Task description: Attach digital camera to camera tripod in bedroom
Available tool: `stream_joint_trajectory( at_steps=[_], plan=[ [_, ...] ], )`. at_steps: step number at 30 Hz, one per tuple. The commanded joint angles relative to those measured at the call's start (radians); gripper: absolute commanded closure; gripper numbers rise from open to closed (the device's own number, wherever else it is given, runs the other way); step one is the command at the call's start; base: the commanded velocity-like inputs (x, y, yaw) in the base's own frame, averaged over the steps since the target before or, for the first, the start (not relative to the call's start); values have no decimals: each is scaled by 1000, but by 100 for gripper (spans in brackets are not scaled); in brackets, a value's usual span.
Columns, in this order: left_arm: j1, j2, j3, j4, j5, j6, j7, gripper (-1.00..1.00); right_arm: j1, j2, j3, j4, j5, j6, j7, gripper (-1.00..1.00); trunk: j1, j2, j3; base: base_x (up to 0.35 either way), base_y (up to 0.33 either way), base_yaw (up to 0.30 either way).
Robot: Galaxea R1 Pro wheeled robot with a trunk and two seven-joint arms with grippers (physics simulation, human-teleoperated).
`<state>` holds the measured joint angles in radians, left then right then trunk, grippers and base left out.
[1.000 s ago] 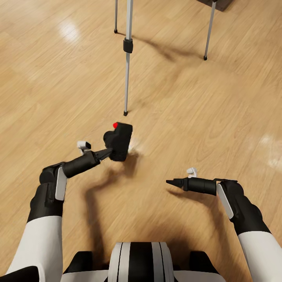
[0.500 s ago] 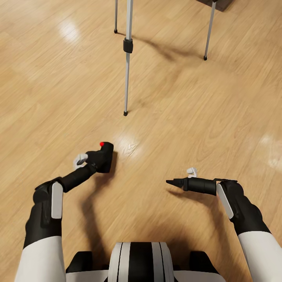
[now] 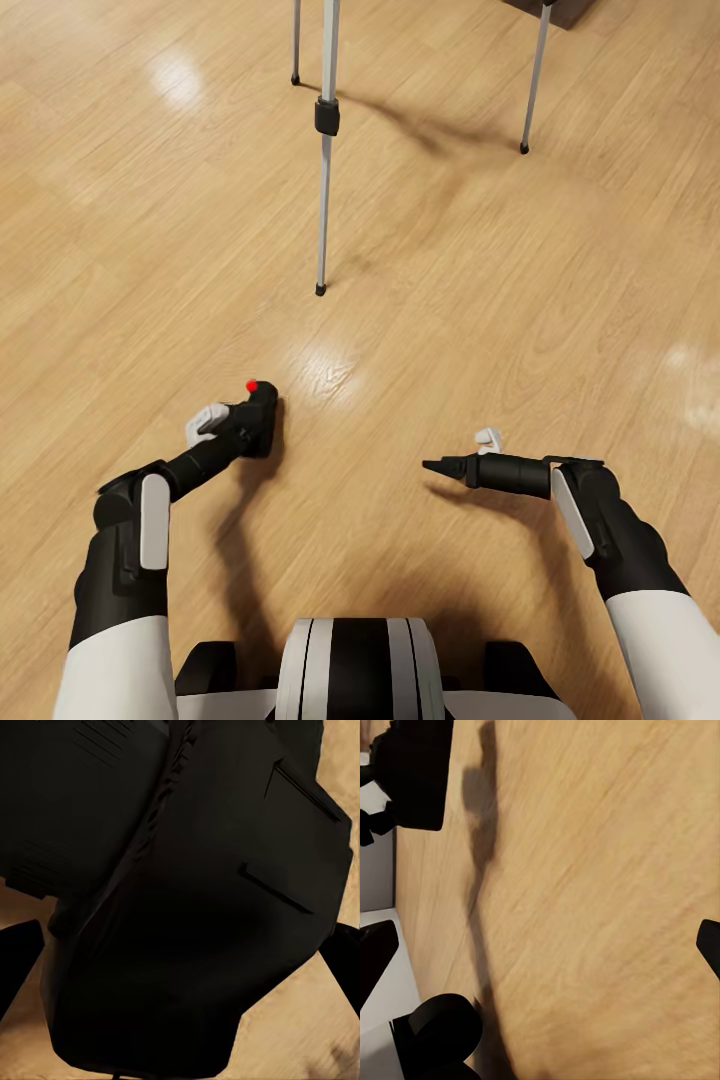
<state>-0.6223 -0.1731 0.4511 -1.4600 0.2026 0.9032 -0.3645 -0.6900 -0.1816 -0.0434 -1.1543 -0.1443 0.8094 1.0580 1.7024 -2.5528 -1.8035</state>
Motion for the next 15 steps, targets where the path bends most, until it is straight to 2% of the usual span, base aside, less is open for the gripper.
stream_joint_trajectory(
  at_steps=[1,4,8,15],
  plan=[
    [-1,-1,2,-2,9,8,12,100,0,1,0,0,-2,5,1,-100,0,0,0,0,0,0],
    [-1,-1,-8,-4,11,8,49,100,0,2,0,-1,-2,5,1,-100,0,0,0,0,0,0],
    [-1,-1,-24,-4,12,8,66,100,0,3,0,-1,-2,5,2,-100,0,0,0,0,0,0],
    [0,-1,-33,-6,13,8,74,100,0,4,1,-1,-1,5,4,-100,-3,1,27,0,0,0]
  ],
)
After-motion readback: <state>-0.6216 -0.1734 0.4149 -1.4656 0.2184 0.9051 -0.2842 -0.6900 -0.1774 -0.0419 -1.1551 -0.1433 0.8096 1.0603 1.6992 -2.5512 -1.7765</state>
